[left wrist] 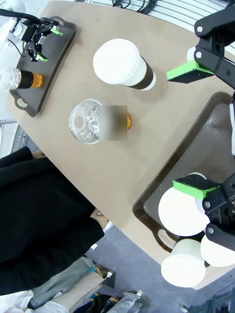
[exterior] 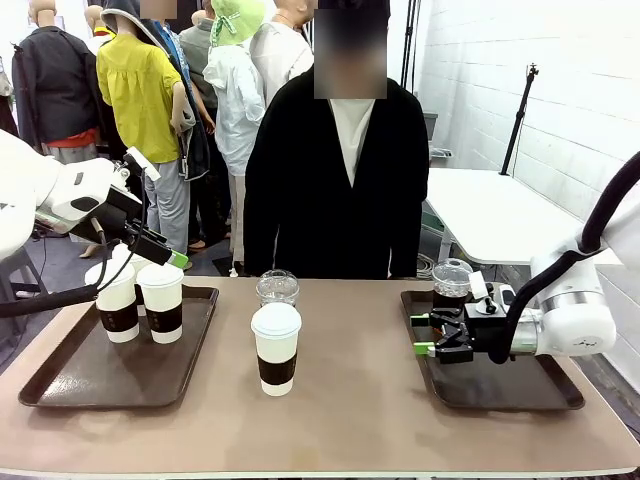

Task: Distribute the coffee onto the tray.
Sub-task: Pick up another iced Americano from the middle of the table and place it on the right Handle tray.

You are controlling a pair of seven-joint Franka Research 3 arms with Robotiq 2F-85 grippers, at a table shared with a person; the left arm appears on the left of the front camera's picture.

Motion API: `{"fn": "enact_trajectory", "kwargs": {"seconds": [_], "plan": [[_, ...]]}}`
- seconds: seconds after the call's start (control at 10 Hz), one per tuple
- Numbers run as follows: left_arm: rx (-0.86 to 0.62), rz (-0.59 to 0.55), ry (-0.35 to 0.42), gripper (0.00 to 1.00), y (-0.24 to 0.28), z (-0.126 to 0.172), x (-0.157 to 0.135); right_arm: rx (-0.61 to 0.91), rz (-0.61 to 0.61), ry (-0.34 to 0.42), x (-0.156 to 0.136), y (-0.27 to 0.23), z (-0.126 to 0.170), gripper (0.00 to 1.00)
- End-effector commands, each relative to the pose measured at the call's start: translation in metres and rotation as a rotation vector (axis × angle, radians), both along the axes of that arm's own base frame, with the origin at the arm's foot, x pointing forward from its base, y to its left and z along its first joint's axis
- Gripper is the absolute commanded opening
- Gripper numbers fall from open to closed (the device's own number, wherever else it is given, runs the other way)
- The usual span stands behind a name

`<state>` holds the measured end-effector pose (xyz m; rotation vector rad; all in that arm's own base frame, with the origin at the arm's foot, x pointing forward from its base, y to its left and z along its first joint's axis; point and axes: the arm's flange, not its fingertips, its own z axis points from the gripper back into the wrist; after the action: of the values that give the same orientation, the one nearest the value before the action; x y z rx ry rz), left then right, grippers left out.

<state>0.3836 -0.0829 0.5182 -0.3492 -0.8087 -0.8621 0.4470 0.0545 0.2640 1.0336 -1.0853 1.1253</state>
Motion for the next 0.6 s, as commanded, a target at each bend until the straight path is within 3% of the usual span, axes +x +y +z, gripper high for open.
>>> {"fn": "enact_trajectory", "kwargs": {"seconds": [0.0,0.5], "plan": [[-0.003,-0.019,-0.004,1.00,0.003,-0.002,0.003,-0.013,-0.029,-0.016,0.006,0.018,-0.001,1.00],[-0.003,-0.019,-0.004,1.00,0.003,-0.002,0.003,-0.034,-0.021,-0.014,0.012,0.052,0.002,1.00]]}}
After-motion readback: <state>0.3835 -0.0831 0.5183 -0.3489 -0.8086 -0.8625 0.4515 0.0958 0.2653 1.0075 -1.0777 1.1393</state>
